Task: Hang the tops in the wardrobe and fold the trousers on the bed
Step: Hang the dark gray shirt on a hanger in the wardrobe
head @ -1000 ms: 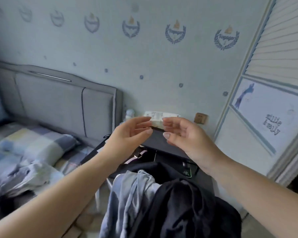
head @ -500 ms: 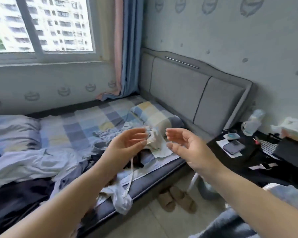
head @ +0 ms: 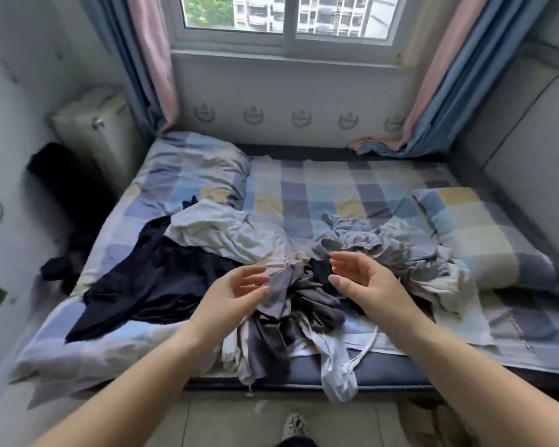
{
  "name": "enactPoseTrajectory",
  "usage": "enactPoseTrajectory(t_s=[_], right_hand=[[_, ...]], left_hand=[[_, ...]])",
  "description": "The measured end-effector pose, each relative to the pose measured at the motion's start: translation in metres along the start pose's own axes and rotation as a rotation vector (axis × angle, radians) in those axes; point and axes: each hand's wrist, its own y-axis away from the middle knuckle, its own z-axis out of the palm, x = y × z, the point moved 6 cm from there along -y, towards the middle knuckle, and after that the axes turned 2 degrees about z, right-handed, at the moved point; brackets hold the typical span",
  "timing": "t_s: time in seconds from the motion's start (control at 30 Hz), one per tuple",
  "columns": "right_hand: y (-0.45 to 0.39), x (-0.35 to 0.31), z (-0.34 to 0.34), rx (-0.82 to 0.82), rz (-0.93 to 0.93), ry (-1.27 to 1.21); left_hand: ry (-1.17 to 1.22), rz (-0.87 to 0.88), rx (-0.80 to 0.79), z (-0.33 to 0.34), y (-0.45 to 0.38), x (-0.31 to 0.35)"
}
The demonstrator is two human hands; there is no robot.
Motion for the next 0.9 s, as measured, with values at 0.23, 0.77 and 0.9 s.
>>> enactPoseTrajectory(t_s=[0.23, 0.77, 0.9], right_hand=[[-0.112, 0.05, 0.012, -0.123, 0.063, 0.022], [-0.259, 0.286, -0.016, 0.054, 0.551, 0.152], [-0.288, 0.354, -0.007, 0.075, 0.609, 0.173]], left_hand=[[-0.04, -0.165, 0.146, -0.022, -0.073, -0.05], [-0.087, -0.59, 0.088, 0.0, -0.25, -0.245], [-0.161, -0.587, -0.01, 0.028, -0.29, -0.299]])
